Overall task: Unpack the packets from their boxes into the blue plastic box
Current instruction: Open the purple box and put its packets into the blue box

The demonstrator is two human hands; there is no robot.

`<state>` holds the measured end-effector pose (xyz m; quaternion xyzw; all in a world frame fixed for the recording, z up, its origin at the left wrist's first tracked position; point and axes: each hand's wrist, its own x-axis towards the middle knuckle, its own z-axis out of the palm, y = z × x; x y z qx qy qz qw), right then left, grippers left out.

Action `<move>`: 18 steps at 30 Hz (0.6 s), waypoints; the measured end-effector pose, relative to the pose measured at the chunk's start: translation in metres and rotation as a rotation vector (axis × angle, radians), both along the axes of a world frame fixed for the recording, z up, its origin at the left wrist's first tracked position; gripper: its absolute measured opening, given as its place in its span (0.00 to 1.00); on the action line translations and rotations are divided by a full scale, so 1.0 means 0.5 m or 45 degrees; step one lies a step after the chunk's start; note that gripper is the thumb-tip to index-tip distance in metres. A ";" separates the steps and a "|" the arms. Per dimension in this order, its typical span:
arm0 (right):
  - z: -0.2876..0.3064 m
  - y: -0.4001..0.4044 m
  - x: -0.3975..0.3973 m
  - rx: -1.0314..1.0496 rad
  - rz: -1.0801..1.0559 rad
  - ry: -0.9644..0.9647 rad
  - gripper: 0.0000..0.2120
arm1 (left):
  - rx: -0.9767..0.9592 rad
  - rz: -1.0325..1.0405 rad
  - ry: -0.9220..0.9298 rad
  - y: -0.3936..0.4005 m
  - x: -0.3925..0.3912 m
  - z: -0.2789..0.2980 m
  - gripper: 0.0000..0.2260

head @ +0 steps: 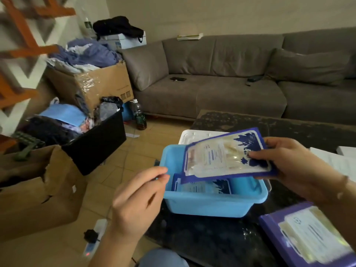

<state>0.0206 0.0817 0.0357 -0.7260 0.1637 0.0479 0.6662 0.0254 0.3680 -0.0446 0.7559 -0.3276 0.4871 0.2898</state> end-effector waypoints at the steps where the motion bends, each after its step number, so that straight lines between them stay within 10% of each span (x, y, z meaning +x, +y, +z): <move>1: -0.006 -0.002 0.018 -0.065 0.013 0.041 0.08 | -0.005 0.005 0.045 0.002 0.007 0.008 0.02; 9: -0.076 0.062 0.082 -0.436 0.143 0.172 0.08 | 0.517 0.060 1.041 -0.065 0.113 0.081 0.12; 18: -0.123 0.100 0.104 -0.727 0.292 0.192 0.07 | 1.338 0.036 1.540 -0.143 0.201 0.063 0.32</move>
